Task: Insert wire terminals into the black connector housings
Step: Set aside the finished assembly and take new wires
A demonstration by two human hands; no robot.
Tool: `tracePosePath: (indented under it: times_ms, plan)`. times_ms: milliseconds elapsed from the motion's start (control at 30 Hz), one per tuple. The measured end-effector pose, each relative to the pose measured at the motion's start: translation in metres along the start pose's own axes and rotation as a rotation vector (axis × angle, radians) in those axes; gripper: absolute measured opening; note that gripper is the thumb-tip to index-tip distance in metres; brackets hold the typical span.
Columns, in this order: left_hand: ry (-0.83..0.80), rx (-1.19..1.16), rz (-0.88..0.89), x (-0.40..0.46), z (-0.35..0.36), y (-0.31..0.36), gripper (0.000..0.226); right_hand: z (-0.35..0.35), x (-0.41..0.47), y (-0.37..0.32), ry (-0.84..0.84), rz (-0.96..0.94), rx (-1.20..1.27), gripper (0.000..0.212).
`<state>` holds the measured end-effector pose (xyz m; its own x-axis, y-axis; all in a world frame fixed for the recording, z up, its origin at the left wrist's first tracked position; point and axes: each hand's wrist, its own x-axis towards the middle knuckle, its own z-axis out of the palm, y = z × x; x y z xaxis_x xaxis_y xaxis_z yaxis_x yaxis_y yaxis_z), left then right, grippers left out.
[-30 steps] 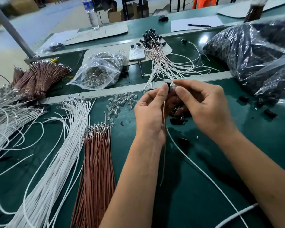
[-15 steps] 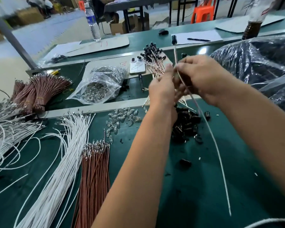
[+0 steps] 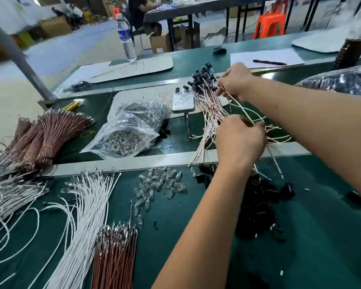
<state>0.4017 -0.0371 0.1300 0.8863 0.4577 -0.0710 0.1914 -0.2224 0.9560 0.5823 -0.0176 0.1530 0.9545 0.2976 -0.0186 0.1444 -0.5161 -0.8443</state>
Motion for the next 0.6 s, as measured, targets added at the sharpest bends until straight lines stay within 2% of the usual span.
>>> tracePosePath:
  times_ms: [67, 167, 267, 333, 433, 500, 600]
  plan:
    - [0.14, 0.28, 0.072, 0.009, -0.004, -0.002, 0.022, 0.005, 0.014, -0.001, 0.036, -0.046, -0.021, 0.018]
    - [0.216, 0.371, 0.064, 0.023, -0.008, -0.002, 0.025, 0.011, 0.029, -0.005, 0.057, -0.077, -0.064, 0.022]
    - [0.266, 0.417, 0.081, 0.029, -0.014, -0.004, 0.02, 0.017, 0.031, 0.003, 0.017, -0.035, -0.175, 0.024]
    - [0.304, 0.393, 0.113, 0.028, -0.021, -0.007, 0.013, 0.016, 0.024, 0.015, 0.067, -0.089, -0.305, 0.022]
    - [0.33, 0.316, 0.128, 0.018, -0.034, -0.014, 0.009, 0.009, -0.006, 0.025, 0.121, -0.208, -0.348, 0.015]
    - [0.328, 0.294, 0.118, 0.009, -0.043, -0.02, 0.009, 0.003, -0.034, 0.026, 0.075, -0.28, -0.402, 0.015]
    - [0.294, 0.342, 0.081, -0.013, -0.061, -0.034, 0.007, -0.011, -0.085, 0.023, -0.151, -0.378, -0.524, 0.015]
